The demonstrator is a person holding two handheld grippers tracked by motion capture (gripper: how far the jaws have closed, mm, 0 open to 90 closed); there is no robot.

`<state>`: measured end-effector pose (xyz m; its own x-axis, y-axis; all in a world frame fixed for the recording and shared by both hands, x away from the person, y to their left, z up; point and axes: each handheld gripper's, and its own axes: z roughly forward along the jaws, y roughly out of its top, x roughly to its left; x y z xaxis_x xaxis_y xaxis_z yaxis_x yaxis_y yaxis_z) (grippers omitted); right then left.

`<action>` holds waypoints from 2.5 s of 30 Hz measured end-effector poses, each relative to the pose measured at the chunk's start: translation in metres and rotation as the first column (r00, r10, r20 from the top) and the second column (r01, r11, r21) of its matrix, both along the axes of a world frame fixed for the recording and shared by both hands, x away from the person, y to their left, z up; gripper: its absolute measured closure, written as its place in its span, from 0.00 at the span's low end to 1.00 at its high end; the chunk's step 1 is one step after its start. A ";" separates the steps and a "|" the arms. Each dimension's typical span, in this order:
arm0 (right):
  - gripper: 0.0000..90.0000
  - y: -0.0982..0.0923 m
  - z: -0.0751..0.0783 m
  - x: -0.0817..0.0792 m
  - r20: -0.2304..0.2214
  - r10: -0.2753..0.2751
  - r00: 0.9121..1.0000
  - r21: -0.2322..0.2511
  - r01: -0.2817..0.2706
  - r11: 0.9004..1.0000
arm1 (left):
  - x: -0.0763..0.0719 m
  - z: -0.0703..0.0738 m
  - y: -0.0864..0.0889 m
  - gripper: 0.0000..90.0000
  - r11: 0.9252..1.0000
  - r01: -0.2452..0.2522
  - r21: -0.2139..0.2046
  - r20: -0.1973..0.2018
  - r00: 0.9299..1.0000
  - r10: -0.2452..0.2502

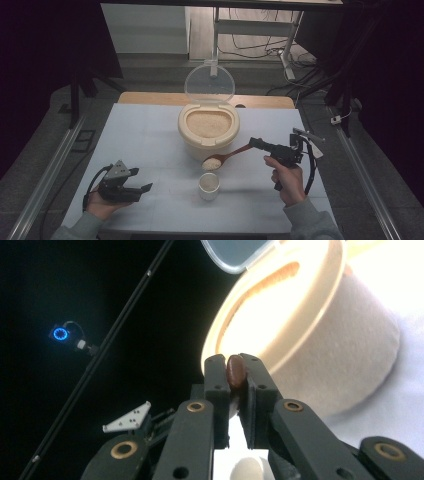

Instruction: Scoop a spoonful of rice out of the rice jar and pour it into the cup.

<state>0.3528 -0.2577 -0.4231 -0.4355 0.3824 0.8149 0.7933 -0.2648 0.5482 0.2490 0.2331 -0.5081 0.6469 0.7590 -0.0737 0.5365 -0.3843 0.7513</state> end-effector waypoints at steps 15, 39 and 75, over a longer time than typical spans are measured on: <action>0.92 0.000 -0.016 -0.005 -0.009 0.018 1.000 -0.104 -0.019 0.994 | 0.001 -0.001 -0.001 0.26 1.000 -0.001 0.002 -0.003 1.000 0.001; 0.92 0.013 0.002 -0.009 0.110 0.054 0.992 -0.240 -0.027 0.970 | 0.000 -0.001 -0.001 0.26 1.000 0.000 0.004 -0.003 1.000 0.000; 0.92 0.011 0.004 -0.020 0.288 0.099 0.953 -0.226 -0.033 0.974 | 0.000 -0.001 0.000 0.26 1.000 -0.005 0.002 0.000 1.000 0.005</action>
